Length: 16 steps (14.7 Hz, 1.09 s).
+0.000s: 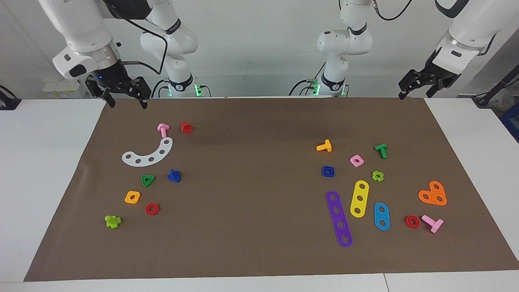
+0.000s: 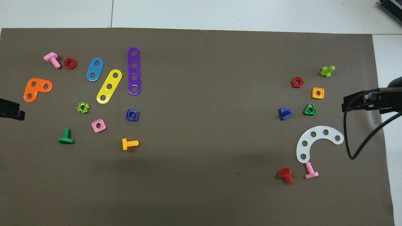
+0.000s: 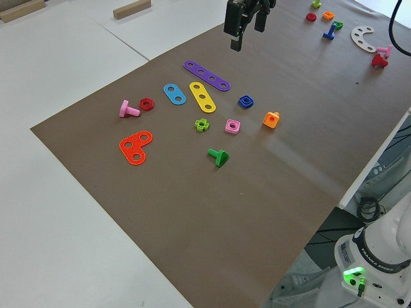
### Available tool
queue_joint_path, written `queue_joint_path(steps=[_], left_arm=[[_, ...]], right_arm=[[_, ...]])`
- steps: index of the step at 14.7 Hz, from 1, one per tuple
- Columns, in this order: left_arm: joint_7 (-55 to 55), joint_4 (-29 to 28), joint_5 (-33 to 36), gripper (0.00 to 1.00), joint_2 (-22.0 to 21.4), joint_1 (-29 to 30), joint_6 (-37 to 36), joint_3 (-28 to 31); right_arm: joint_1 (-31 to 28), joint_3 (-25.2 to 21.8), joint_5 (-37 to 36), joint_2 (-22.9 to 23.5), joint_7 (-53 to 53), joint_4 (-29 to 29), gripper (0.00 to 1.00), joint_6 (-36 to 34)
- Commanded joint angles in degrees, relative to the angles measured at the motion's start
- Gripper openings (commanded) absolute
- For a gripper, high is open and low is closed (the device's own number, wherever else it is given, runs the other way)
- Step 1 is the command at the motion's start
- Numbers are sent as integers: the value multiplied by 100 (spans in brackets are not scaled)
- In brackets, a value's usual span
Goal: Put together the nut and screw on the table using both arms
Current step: 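Move the right gripper toward the blue bolt near the green triangle nut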
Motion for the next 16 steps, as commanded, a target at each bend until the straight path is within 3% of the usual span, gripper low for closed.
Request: queue_joint_path(steps=[1,9,13,16], left_arm=[[7,-116,13,100,-121,-101,-48,88],[7,-116,13,100,-121,-101,-48,88],[7,-116,13,100,-121,-92,-48,88],[7,-116,13,100,-121,-101,-48,88]], right_arm=[[-37,25,134,-152,-20,-188,100,57],[-36,25,187,-143,-47,-249,100,223],[25,25,319,-187,-29,-837,100,1012],[60,25,319,-424,-47,-1662,100,1839]])
